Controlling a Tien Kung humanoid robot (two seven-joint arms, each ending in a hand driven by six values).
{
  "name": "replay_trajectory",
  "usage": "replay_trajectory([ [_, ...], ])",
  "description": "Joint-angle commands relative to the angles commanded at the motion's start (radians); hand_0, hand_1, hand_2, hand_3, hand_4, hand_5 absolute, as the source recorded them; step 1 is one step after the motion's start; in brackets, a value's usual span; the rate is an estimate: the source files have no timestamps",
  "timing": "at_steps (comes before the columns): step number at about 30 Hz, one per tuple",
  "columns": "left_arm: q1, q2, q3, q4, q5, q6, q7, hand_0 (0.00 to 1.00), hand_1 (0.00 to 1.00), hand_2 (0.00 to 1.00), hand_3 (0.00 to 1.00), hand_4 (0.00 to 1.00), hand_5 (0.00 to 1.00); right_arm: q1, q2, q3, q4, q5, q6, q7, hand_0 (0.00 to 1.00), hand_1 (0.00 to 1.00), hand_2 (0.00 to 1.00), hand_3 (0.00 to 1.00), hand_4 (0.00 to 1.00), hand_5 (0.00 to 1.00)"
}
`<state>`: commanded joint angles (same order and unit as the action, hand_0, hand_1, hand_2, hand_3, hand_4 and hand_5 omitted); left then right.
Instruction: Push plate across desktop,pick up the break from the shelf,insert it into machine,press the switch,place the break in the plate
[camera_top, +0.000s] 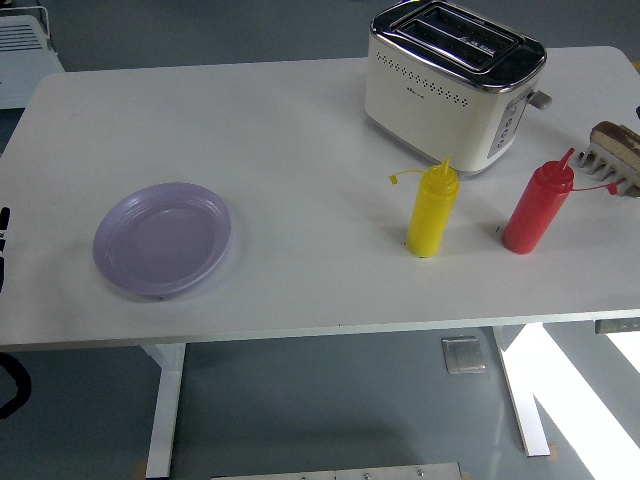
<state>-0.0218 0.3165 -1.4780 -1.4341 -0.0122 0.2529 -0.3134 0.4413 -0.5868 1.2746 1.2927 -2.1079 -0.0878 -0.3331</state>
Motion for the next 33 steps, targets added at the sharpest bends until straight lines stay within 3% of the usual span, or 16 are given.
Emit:
replay_trajectory([
  [5, -0.015, -0.005, 0.027, 0.009, 0.031, 0.008, -0.028, 0.789, 0.725, 0.671, 0.616, 0.668, 0.998, -0.022, 0.007, 0.000, 0.032, -0.001, 0.010, -0.014, 0.766, 0.747, 0.765, 0.770, 0.792, 0.165],
  [6, -0.019, -0.006, 0.033, 0.011, 0.041, 0.012, -0.036, 0.832, 0.775, 0.737, 0.693, 0.677, 0.998, -0.027, 0.010, -0.002, 0.040, 0.003, 0.012, -0.017, 0.758, 0.744, 0.763, 0.781, 0.793, 0.169],
  [13, -0.054, -0.012, 0.083, 0.033, 0.139, 0.045, -0.086, 0.859, 0.799, 0.765, 0.730, 0.688, 0.998, -0.055, 0.035, -0.003, 0.073, 0.029, 0.011, -0.025, 0.758, 0.747, 0.770, 0.792, 0.794, 0.176],
  [23, -0.109, -0.026, 0.151, 0.108, 0.222, 0.063, -0.124, 0.870, 0.806, 0.773, 0.737, 0.693, 0.998, -0.056, 0.053, -0.018, 0.028, 0.048, 0.001, -0.023, 0.758, 0.750, 0.771, 0.796, 0.793, 0.179],
  [33, -0.133, -0.033, 0.160, 0.164, 0.234, 0.051, -0.117, 0.876, 0.809, 0.773, 0.739, 0.712, 0.998, -0.042, 0.069, -0.040, -0.025, 0.053, -0.016, -0.016, 0.758, 0.750, 0.774, 0.799, 0.797, 0.196],
])
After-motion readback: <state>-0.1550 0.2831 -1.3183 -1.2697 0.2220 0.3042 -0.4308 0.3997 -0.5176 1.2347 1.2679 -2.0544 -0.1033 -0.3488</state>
